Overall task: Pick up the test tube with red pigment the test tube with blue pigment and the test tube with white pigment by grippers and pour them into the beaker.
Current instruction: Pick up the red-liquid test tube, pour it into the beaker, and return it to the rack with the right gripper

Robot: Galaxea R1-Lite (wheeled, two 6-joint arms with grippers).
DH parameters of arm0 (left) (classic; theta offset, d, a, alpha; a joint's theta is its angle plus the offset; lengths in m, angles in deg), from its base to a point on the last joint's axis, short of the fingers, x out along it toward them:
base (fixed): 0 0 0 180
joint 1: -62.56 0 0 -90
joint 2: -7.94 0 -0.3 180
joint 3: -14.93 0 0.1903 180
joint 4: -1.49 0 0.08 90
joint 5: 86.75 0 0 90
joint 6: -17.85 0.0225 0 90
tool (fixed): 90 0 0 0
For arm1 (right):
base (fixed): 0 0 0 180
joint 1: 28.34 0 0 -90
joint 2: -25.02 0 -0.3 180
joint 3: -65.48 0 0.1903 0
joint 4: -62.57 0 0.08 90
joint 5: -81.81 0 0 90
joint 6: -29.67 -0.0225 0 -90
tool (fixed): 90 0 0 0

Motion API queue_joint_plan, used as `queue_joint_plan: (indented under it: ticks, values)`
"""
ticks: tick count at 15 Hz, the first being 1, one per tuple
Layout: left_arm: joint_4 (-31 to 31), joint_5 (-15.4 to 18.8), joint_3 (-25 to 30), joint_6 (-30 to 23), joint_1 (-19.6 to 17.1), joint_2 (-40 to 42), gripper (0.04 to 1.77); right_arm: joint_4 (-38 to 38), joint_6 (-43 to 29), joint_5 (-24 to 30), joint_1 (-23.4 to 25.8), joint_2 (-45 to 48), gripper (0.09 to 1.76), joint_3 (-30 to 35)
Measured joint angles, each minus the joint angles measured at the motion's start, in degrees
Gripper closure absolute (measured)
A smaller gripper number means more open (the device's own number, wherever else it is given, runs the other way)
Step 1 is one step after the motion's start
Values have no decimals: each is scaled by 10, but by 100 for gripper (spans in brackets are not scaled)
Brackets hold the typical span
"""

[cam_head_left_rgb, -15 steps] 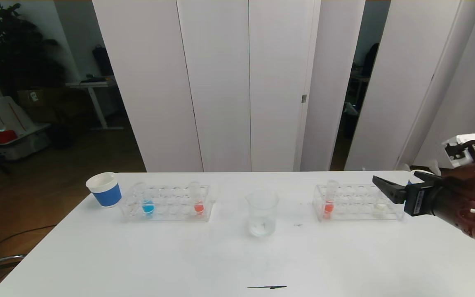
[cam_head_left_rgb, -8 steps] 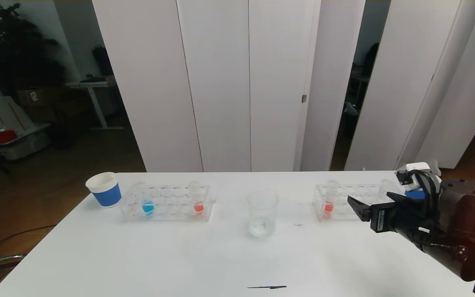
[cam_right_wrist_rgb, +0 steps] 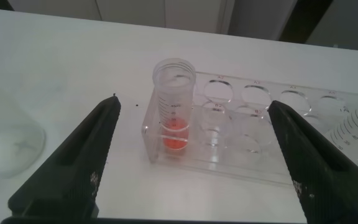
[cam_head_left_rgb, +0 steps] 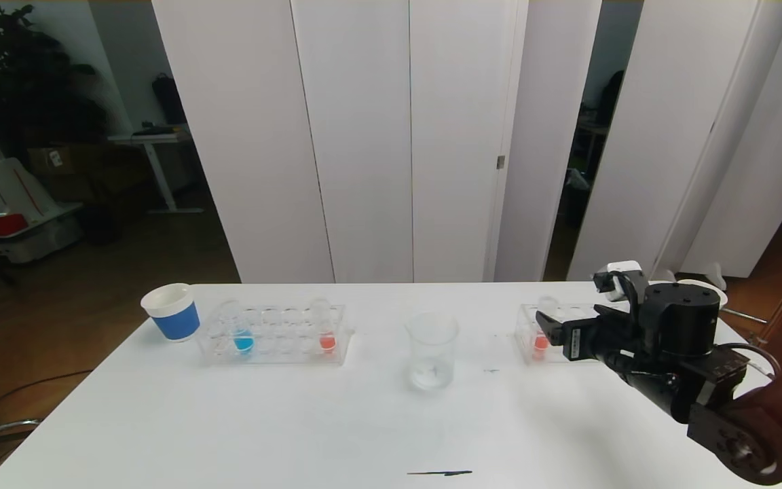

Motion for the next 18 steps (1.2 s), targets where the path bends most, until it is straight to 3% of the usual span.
queue_joint_plan:
  ticks: [7, 18]
  values:
    - [0, 0, 0, 0, 0, 0, 7, -32, 1, 0, -13, -81, 14, -52]
    - [0, 0, 0, 0, 0, 0, 7, -51, 28, -1, -12, -110, 14, -79]
